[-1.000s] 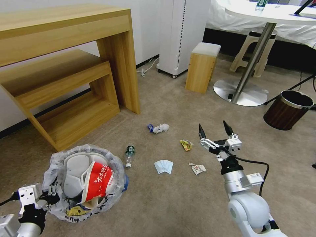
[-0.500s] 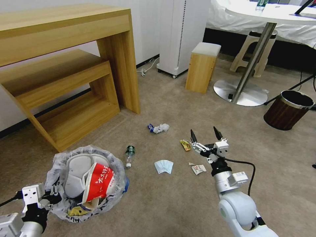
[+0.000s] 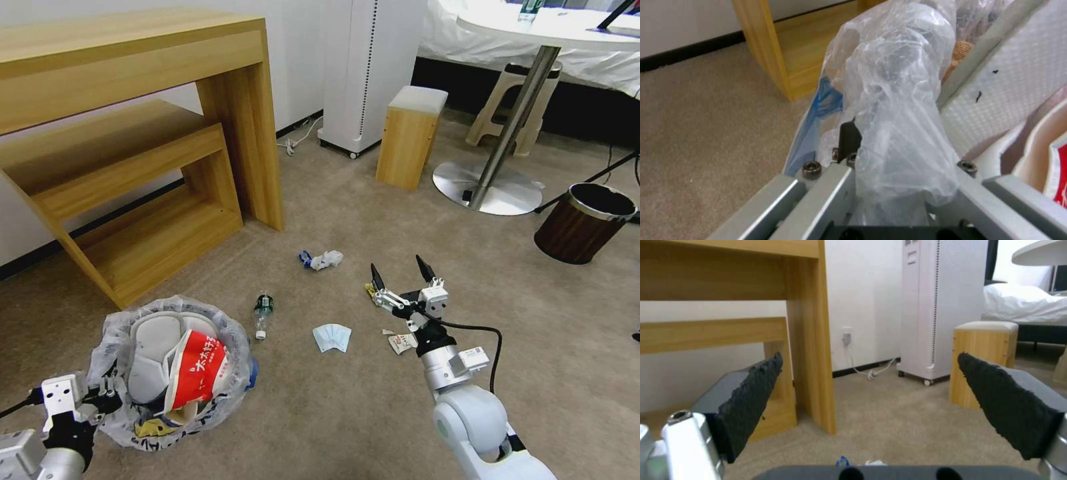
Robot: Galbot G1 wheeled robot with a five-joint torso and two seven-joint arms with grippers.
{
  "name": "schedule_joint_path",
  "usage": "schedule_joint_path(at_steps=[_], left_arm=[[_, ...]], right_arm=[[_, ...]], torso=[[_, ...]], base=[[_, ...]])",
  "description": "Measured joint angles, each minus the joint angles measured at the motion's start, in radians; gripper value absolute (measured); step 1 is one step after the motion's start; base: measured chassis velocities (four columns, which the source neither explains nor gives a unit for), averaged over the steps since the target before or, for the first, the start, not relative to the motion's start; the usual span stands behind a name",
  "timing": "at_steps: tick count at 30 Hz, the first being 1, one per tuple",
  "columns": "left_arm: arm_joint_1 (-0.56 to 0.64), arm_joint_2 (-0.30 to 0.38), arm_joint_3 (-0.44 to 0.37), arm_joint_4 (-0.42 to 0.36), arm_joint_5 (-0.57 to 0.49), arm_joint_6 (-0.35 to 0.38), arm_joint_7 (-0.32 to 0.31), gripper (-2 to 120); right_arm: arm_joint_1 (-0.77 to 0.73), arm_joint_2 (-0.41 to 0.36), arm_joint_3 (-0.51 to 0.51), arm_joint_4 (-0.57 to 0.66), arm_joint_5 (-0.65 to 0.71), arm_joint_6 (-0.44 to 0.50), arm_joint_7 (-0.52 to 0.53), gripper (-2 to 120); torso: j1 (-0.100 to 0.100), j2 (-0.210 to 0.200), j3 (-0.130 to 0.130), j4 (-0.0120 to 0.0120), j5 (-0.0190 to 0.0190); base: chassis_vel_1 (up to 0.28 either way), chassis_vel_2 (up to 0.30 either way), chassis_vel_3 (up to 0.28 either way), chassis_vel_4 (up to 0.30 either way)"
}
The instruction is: Pick up the trash bin and place the garbage on the floor into it.
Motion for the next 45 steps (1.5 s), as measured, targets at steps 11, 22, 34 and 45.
schedule_joint_path(at_steps=[11, 22, 34, 45], left_arm=[[0.0, -0.003, -0.001, 0.003, -0.004, 0.0, -0.006, 1], [0.001, 0.001, -0.011, 0.003, -0.026, 0.0, -0.021, 1], [0.007, 0.013, -0.037, 0.0, -0.061, 0.004, -0.041, 1], [0.01, 0.027, -0.048, 0.01, -0.07, 0.008, -0.043, 1]], right_arm=[[0.002, -0.002, -0.021, -0.007, 0.002, 0.019, -0.012, 100], [0.073, -0.04, -0.095, -0.08, -0.031, 0.079, -0.011, 100], [0.239, -0.11, -0.219, -0.127, 0.14, -0.009, 0.048, 100], [0.584, 0.028, -0.467, -0.241, 0.726, -0.508, 0.472, 100]], torso=[[0.0, 0.0, 0.0, 0.0, 0.0], [0.0, 0.0, 0.001, -0.0001, -0.0002], [0.0, 0.0, 0.0, 0.0001, 0.0], [0.0, 0.0, 0.0, 0.0003, -0.0001]], base=[[-0.117, 0.108, 0.105, -0.11], [-0.21, 0.208, 0.214, -0.207], [0.006, -0.008, -0.01, 0.004], [0.0, 0.0, 0.0, 0.0]])
